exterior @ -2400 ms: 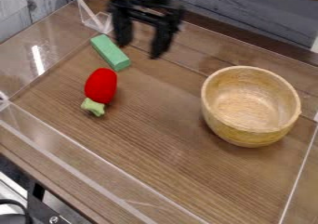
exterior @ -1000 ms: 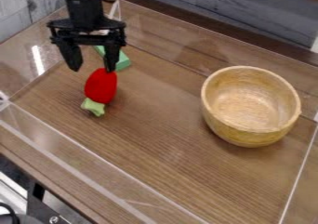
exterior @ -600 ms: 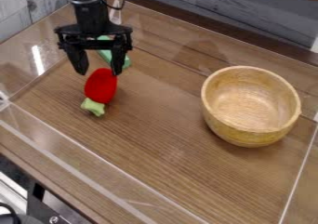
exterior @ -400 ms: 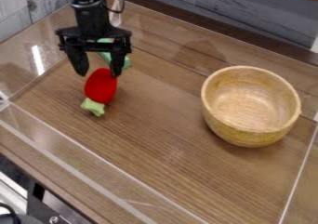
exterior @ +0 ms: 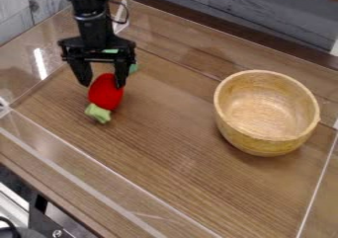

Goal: Move the red object to the right side of the table

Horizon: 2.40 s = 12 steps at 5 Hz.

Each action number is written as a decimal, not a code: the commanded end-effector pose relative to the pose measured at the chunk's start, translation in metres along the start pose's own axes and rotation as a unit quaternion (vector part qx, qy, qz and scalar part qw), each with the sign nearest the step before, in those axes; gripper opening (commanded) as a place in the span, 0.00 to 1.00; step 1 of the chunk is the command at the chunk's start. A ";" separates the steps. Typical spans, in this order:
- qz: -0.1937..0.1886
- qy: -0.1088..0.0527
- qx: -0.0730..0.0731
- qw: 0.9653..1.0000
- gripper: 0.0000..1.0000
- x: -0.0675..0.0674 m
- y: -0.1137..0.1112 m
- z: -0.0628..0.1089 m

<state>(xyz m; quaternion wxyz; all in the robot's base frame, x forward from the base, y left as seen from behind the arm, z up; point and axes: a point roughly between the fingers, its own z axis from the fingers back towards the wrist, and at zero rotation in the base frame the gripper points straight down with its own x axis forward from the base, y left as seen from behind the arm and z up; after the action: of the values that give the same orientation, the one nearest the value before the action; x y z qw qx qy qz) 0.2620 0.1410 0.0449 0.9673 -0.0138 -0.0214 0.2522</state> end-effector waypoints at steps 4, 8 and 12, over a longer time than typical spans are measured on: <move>0.050 -0.015 0.002 0.999 1.00 0.021 0.004 0.011; -0.038 -0.034 -0.014 0.999 0.00 0.027 0.002 0.036; -0.114 -0.057 -0.023 0.992 0.00 -0.022 -0.062 0.052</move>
<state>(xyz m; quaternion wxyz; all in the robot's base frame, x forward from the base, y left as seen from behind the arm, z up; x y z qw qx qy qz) 0.2675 0.0752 0.0862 0.9882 -0.0254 -0.0597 0.1391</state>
